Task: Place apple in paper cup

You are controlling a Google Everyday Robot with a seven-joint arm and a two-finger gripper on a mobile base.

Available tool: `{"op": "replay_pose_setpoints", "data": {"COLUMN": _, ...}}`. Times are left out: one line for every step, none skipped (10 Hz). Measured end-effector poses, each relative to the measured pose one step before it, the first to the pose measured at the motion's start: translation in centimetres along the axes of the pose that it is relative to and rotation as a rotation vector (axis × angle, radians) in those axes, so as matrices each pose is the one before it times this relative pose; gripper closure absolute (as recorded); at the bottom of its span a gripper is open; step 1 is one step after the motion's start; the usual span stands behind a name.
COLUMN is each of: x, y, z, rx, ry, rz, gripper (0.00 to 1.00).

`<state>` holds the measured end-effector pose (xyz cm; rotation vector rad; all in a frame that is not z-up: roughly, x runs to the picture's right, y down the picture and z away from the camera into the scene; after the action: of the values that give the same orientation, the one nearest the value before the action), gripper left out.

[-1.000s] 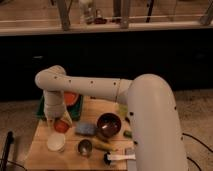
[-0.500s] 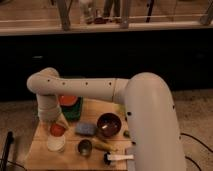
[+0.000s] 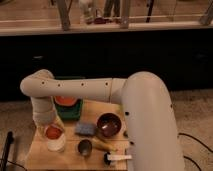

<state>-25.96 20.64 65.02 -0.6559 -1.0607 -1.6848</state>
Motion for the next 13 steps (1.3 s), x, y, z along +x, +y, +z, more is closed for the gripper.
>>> {"op": "replay_pose_setpoints", "data": {"x": -0.363, "y": -0.118, "z": 0.122, "rx": -0.0033, "ry": -0.00289, "rz": -0.00274, "gripper": 0.97}}
{"op": "replay_pose_setpoints", "data": {"x": -0.256, "y": -0.038, "z": 0.055, "rx": 0.00097, "ry": -0.00346, "rz": 0.00237, "gripper": 0.86}}
{"op": "replay_pose_setpoints", "data": {"x": -0.123, "y": 0.073, "z": -0.012, "rx": 0.0025, "ry": -0.00204, "rz": 0.0037, "gripper": 0.77}}
{"op": "replay_pose_setpoints", "data": {"x": -0.089, "y": 0.011, "z": -0.044, "rx": 0.00338, "ry": -0.00253, "rz": 0.00013, "gripper": 0.65}}
{"op": "replay_pose_setpoints", "data": {"x": -0.09, "y": -0.096, "z": -0.016, "rx": 0.00321, "ry": -0.00252, "rz": -0.00308, "gripper": 0.56}}
{"op": "replay_pose_setpoints", "data": {"x": 0.007, "y": 0.029, "z": -0.02, "rx": 0.00464, "ry": -0.00155, "rz": -0.00193, "gripper": 0.46}}
{"op": "replay_pose_setpoints", "data": {"x": -0.002, "y": 0.044, "z": -0.051, "rx": 0.00426, "ry": -0.00217, "rz": -0.0014, "gripper": 0.36}}
{"op": "replay_pose_setpoints", "data": {"x": -0.011, "y": -0.013, "z": -0.022, "rx": 0.00176, "ry": -0.003, "rz": -0.00247, "gripper": 0.28}}
{"op": "replay_pose_setpoints", "data": {"x": 0.0, "y": 0.09, "z": -0.065, "rx": -0.00007, "ry": -0.00458, "rz": -0.00312, "gripper": 0.21}}
{"op": "replay_pose_setpoints", "data": {"x": 0.025, "y": 0.052, "z": -0.076, "rx": 0.00091, "ry": -0.00369, "rz": -0.0026, "gripper": 0.2}}
{"op": "replay_pose_setpoints", "data": {"x": 0.036, "y": 0.007, "z": -0.066, "rx": 0.00096, "ry": -0.00214, "rz": -0.00164, "gripper": 0.2}}
{"op": "replay_pose_setpoints", "data": {"x": 0.045, "y": 0.092, "z": -0.069, "rx": -0.00048, "ry": -0.00155, "rz": 0.0012, "gripper": 0.2}}
{"op": "replay_pose_setpoints", "data": {"x": 0.03, "y": -0.001, "z": -0.04, "rx": -0.0002, "ry": -0.00233, "rz": -0.00078, "gripper": 0.2}}
